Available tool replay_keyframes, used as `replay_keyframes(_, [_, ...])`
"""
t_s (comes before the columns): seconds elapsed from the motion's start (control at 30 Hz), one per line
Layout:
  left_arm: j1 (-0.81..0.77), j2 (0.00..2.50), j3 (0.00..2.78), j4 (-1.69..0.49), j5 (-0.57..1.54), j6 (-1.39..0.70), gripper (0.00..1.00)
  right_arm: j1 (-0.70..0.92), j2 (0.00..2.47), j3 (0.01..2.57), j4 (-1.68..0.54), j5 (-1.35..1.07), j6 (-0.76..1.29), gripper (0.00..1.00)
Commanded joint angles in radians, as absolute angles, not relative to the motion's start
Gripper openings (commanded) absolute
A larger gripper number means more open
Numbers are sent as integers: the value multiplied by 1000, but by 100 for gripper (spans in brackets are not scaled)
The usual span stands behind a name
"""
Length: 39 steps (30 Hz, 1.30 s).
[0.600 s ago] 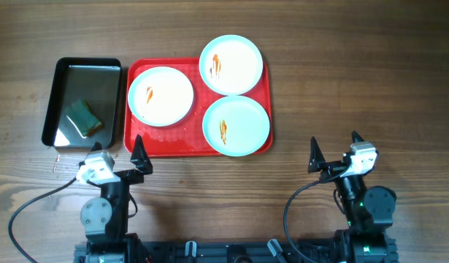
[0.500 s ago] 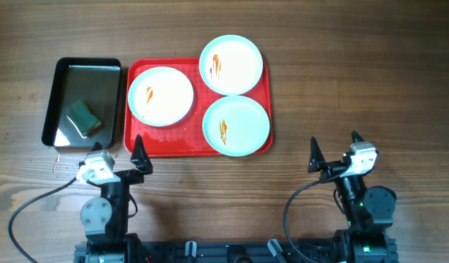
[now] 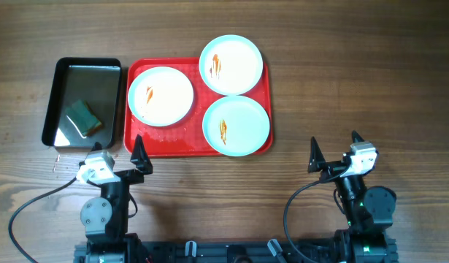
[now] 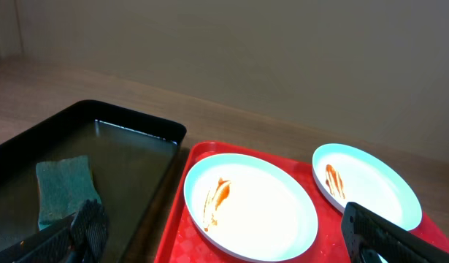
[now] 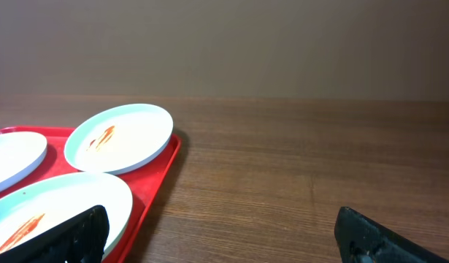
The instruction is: Clean dirty plates on tray and stack at the side
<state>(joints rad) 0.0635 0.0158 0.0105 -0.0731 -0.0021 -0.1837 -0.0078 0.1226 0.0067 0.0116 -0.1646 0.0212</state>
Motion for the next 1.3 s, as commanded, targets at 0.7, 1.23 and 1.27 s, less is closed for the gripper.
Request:
replay_keyframes(0.7, [57, 591, 735, -336, 96, -189, 100, -12, 684, 563, 139, -399, 1, 100])
replay_keyframes(1.23, [57, 1578, 1695, -1213, 329, -164, 100, 1, 1518, 1423, -617, -644, 153, 99])
replay_keyframes(1.27, [57, 1585, 1695, -1213, 330, -165, 100, 21, 1536, 1423, -616, -619, 160, 99])
